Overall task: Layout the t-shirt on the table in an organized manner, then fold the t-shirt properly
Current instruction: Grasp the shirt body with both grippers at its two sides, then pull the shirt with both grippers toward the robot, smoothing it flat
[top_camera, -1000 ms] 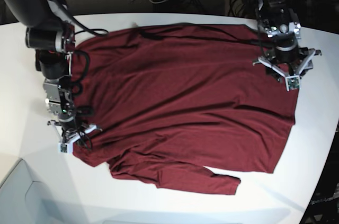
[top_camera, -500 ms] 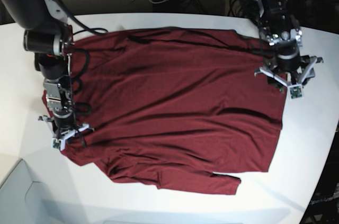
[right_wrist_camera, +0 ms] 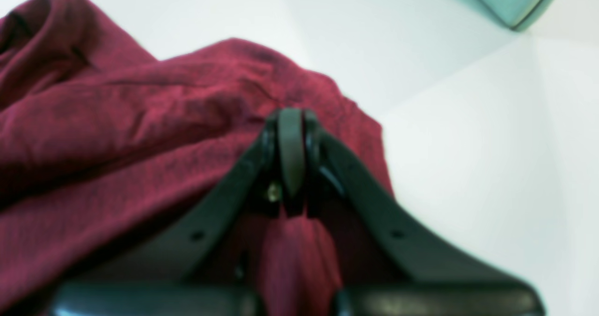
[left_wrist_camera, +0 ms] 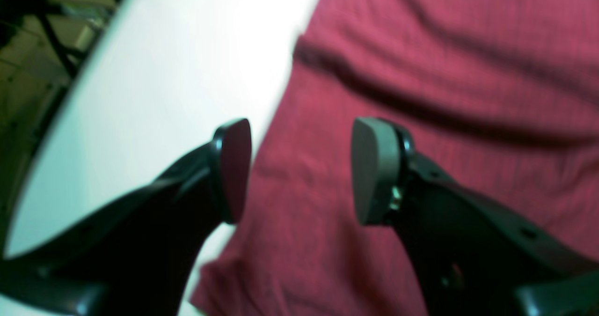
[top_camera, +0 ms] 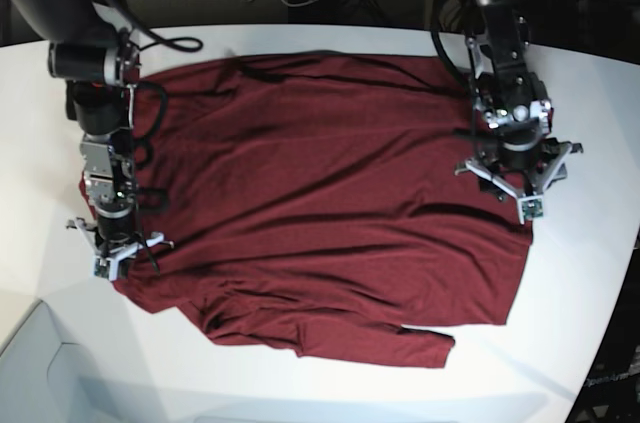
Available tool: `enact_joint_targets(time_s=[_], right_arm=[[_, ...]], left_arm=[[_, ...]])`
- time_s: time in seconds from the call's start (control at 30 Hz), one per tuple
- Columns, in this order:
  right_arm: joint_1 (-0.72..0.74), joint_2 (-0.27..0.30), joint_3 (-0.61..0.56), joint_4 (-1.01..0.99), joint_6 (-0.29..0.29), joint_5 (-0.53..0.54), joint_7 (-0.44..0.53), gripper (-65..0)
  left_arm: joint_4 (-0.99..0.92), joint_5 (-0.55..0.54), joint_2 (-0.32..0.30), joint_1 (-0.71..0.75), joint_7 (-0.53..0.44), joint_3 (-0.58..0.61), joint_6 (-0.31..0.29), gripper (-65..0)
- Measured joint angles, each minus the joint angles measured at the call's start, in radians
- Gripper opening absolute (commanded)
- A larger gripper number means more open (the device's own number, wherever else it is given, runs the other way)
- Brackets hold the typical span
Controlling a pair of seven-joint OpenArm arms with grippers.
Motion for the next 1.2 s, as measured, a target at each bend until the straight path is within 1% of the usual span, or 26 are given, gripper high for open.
enact_joint_targets(time_s=[0.07, 0.13, 0.23, 0.27, 0.33, 0.37, 0.43, 0.57, 0.6, 0.77, 0.9, 1.0, 1.1, 1.17, 1.2], right_arm=[[-0.069, -0.001, 0.000, 0.116, 0.000, -0.004, -0.018, -65.0], [-0.135, 0.000, 0.000, 0.236, 0.000, -0.003, -0.062, -65.0], [-0.220, -0.002, 0.003, 0.394, 0.000, -0.003, -0.132, -65.0], [-0.249, -0.009, 0.003, 0.452, -0.001, -0.003, -0.155, -65.0], [-0.306, -0.032, 0.003, 0.563, -0.004, -0.002, -0.196, -65.0], [-0.340, -0.041, 0.000, 0.612, -0.003, 0.001, -0.202, -65.0], [-0.407, -0.053, -0.002, 0.694, 0.003, 0.002, -0.256, -65.0], [-0.557, -0.082, 0.002, 0.816, -0.004, 0.001, -0.268, -65.0], [-0.583, -0.085, 0.000, 0.834, -0.002, 0.001, -0.277, -65.0], [-0.659, -0.097, 0.003, 0.913, -0.003, 0.000, -0.270, -65.0], [-0.737, -0.099, 0.002, 0.978, -0.003, 0.000, -0.266, -65.0], [-0.797, -0.100, 0.002, 1.023, -0.002, 0.000, -0.274, -65.0], [-0.834, -0.100, 0.002, 1.062, -0.003, 0.001, -0.269, -65.0], [-0.854, -0.100, 0.002, 1.081, -0.003, 0.001, -0.265, -65.0], [-0.868, -0.101, 0.002, 1.089, -0.003, 0.001, -0.263, -65.0]], left_arm=[[-0.042, 0.002, -0.023, -0.001, -0.007, 0.000, 0.000, -31.9], [-0.091, 0.001, -0.061, -0.004, -0.016, 0.000, -0.006, -31.9], [-0.167, 0.003, -0.095, -0.010, -0.011, -0.007, 0.007, -31.9], [-0.188, 0.001, -0.103, -0.016, -0.032, -0.003, 0.008, -31.9], [-0.227, 0.003, -0.117, -0.051, -0.027, -0.001, 0.008, -31.9], [-0.249, 0.003, -0.119, -0.072, -0.025, -0.003, 0.008, -31.9], [-0.288, 0.003, -0.116, -0.099, -0.052, -0.001, 0.008, -31.9], [-0.360, -0.001, -0.122, -0.122, -0.153, 0.000, 0.012, -31.9], [-0.365, -0.001, -0.125, -0.125, -0.164, 0.002, 0.012, -31.9], [-0.378, 0.000, -0.127, -0.145, -0.156, 0.001, 0.011, -31.9], [-0.322, 0.000, -0.122, -0.130, -0.110, -0.001, 0.001, -31.9], [-0.224, -0.001, -0.115, -0.115, -0.112, -0.001, 0.001, -31.9], [-0.099, 0.002, -0.090, -0.085, -0.124, -0.005, 0.005, -31.9], [-0.012, 0.000, -0.075, -0.040, -0.107, -0.002, 0.001, -31.9], [0.029, 0.001, -0.072, -0.016, -0.073, 0.004, 0.001, -31.9]])
